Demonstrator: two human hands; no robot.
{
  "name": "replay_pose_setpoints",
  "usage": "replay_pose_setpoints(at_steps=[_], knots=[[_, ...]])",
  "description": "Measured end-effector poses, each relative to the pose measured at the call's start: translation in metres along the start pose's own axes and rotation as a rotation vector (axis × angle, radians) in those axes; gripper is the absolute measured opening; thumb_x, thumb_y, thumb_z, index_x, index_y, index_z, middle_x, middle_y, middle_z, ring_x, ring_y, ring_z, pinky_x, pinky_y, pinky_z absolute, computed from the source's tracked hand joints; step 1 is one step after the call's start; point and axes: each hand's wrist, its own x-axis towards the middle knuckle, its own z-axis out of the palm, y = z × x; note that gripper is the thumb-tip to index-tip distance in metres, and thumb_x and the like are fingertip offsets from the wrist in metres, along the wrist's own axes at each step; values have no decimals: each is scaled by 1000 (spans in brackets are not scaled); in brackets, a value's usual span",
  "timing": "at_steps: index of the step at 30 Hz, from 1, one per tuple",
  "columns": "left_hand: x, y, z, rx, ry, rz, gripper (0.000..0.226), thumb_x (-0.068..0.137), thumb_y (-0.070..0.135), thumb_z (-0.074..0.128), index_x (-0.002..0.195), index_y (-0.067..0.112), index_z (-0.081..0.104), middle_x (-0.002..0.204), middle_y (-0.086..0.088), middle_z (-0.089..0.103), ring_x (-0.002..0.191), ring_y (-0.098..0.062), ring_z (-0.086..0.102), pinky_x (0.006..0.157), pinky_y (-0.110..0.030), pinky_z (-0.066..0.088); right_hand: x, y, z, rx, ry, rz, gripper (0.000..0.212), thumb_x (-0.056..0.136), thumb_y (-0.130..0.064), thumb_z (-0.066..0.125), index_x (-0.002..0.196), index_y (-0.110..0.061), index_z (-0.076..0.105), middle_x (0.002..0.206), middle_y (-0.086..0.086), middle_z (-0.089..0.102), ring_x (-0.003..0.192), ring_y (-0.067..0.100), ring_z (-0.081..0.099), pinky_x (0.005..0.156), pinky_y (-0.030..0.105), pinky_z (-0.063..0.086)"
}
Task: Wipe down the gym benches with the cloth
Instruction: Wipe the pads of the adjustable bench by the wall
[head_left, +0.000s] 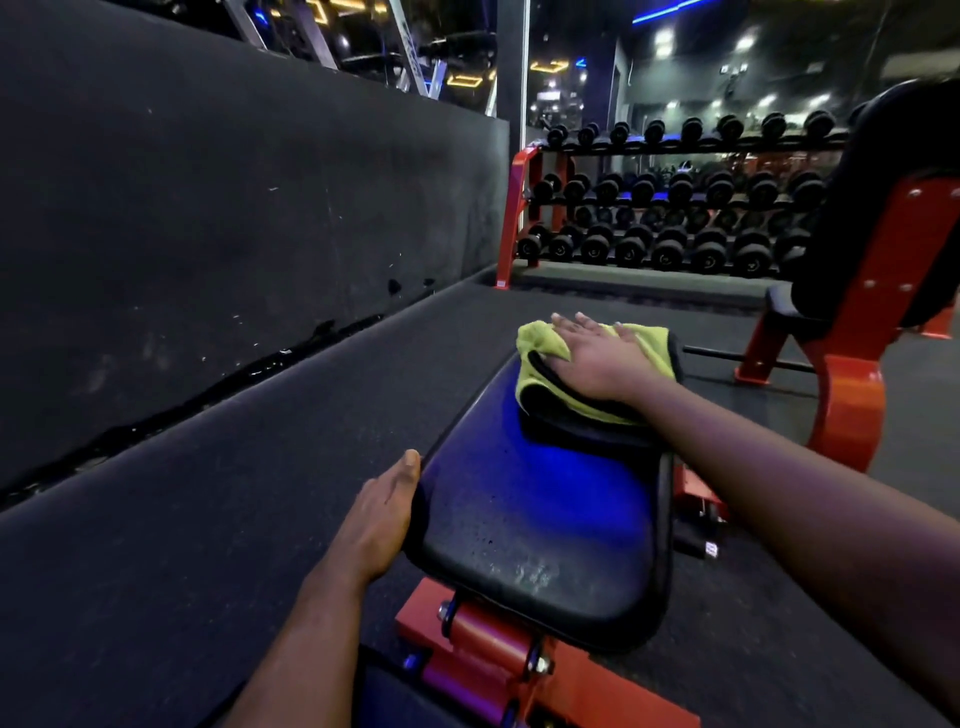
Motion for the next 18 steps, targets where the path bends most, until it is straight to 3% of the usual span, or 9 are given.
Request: replay_pose_setpoints(at_steps=[4,7,10,14,18], knots=[[2,-5,1,5,18,-27,94,72,94,10,131,37,56,131,0,60,125,-23,52,104,-56,42,26,-49,6,-44,-86,-63,67,98,-64,24,156,-30,22,164,-14,13,153,16,6,118,62,3],[6,-10,2,35,89,-64,94,70,96,6,124,40,59,126,-5,61,123,-25,52,103,-56,42,-9,-70,12,-31,-87,-271,66,100,-62,27,157,-30,20,163,-17,16,152,9,5,120,54,-2],[4,-6,-1,30,183,-53,99,64,98,3,107,35,67,108,-6,65,107,-25,60,98,-51,46,-53,-58,18,12,-45,-410,65,99,-63,30,156,-34,19,161,-24,13,151,3,3,122,48,-2],[4,-7,-4,42,185,-67,96,65,98,0,105,40,66,102,-9,64,101,-28,61,95,-54,48,-49,-21,7,32,-40,-251,66,99,-62,24,158,-33,12,163,-22,7,150,1,0,123,43,-2],[5,-6,-3,74,241,-48,100,65,97,-4,101,37,67,94,-9,64,93,-28,63,91,-53,50,-14,-48,11,-46,-65,-136,66,99,-63,23,157,-30,20,165,-18,2,153,12,-2,120,58,-1]])
